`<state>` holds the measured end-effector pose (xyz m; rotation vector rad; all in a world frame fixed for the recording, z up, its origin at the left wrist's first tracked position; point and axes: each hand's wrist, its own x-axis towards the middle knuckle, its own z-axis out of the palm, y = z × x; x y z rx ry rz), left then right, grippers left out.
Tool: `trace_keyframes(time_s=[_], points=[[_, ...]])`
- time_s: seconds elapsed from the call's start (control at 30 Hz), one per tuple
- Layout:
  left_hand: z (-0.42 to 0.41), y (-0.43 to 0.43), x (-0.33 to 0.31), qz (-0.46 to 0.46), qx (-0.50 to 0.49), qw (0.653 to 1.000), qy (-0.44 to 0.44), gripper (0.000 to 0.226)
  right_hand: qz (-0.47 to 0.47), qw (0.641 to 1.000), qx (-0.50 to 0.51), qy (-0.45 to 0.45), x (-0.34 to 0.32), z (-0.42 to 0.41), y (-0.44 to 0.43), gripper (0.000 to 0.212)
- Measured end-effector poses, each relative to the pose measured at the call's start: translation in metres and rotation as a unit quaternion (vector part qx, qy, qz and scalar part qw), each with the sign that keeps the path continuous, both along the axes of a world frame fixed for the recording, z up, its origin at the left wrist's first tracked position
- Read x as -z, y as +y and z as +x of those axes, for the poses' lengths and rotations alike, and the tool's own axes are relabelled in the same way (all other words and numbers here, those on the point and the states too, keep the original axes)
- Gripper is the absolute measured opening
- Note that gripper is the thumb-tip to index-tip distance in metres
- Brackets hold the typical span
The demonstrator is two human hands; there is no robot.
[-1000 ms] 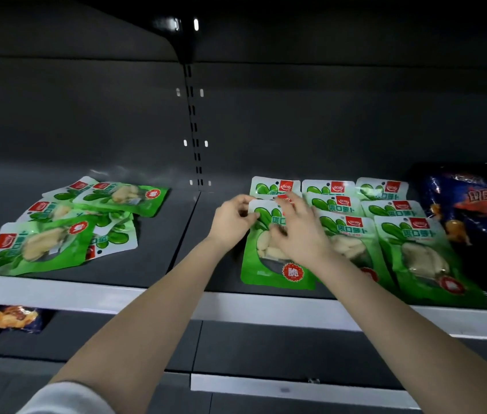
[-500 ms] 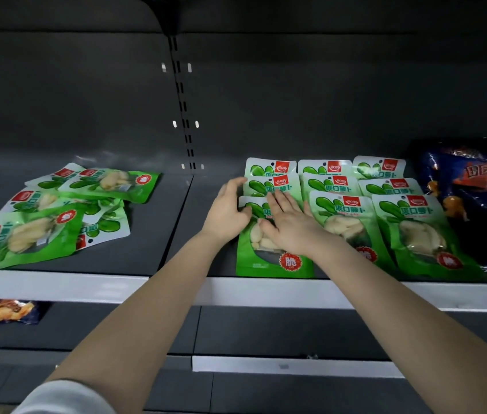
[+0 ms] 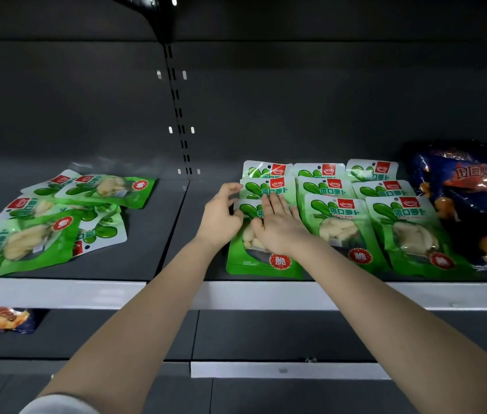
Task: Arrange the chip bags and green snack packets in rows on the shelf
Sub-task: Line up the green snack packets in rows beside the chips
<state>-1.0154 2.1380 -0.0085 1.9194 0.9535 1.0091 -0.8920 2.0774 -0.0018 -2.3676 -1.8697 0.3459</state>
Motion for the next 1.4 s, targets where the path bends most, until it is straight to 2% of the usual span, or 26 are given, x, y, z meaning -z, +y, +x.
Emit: trace_keyframes(time_s=[0.2, 0.37, 0.47, 0.67, 0.83, 1.1, 1.2, 1.27, 1.33, 1.4], points=[[-0.001, -0.003, -0.003, -0.011, -0.021, 1.000, 0.011, 0.047, 0.019, 1.000, 0.008, 0.013, 0.000, -0.002, 0.000, 0.064], [-0.001, -0.003, -0.010, -0.033, -0.047, 0.998, 0.027, 0.047, 0.044, 0.998, -0.003, -0.052, -0.012, -0.007, 0.002, 0.059], [-0.010, 0.002, -0.011, -0.034, -0.074, 0.996, 0.021, 0.046, 0.070, 0.997, -0.017, -0.042, -0.019, -0.025, 0.009, 0.056], [-0.070, 0.020, -0.016, 0.024, -0.142, 0.987, 0.072, 0.047, 0.105, 0.991, -0.076, -0.022, -0.019, -0.075, 0.033, 0.058], [-0.147, 0.023, -0.024, 0.089, -0.213, 0.963, 0.137, 0.047, 0.107, 0.985, -0.134, 0.020, -0.017, -0.132, 0.061, 0.058], [-0.265, 0.019, -0.017, 0.035, -0.331, 0.920, 0.207, 0.048, 0.116, 0.961, -0.251, 0.028, -0.012, -0.219, 0.093, 0.058], [-0.289, 0.016, -0.009, 0.005, -0.352, 0.907, 0.230, 0.053, 0.108, 0.954, -0.278, 0.022, -0.014, -0.244, 0.103, 0.057], [-0.298, 0.016, -0.002, 0.002, -0.354, 0.896, 0.269, 0.047, 0.108, 0.949, -0.297, 0.012, -0.014, -0.260, 0.111, 0.058], [-0.300, 0.018, 0.002, 0.019, -0.355, 0.887, 0.293, 0.042, 0.108, 0.944, -0.312, 0.000, -0.015, -0.271, 0.120, 0.059], [-0.300, 0.020, 0.004, 0.039, -0.365, 0.881, 0.298, 0.047, 0.099, 0.939, -0.328, -0.012, -0.014, -0.280, 0.129, 0.061]])
